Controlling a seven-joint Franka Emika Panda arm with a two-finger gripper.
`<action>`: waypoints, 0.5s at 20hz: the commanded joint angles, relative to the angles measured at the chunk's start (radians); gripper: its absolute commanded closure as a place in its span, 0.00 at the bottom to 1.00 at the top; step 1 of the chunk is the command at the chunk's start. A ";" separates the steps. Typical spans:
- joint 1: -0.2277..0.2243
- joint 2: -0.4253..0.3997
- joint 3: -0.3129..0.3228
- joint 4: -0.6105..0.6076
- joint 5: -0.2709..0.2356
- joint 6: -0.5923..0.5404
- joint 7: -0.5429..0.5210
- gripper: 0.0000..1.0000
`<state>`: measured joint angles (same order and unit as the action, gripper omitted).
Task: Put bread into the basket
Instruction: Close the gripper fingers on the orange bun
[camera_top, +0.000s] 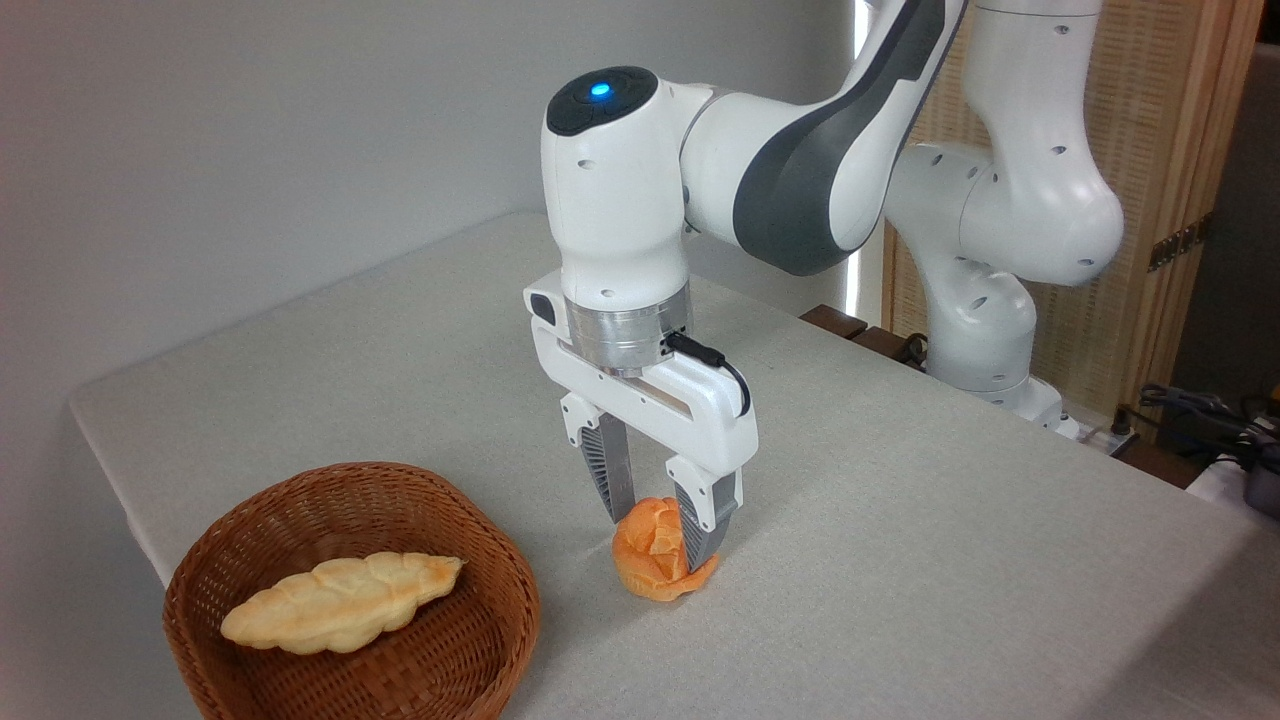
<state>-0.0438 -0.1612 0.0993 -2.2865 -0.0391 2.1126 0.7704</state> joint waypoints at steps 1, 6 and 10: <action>-0.010 0.012 0.003 -0.014 -0.007 0.027 0.013 0.49; -0.013 0.016 0.002 -0.016 -0.004 0.015 0.021 0.62; -0.013 0.014 0.002 -0.016 -0.004 0.010 0.029 0.62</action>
<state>-0.0471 -0.1508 0.0982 -2.2913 -0.0377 2.1138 0.7796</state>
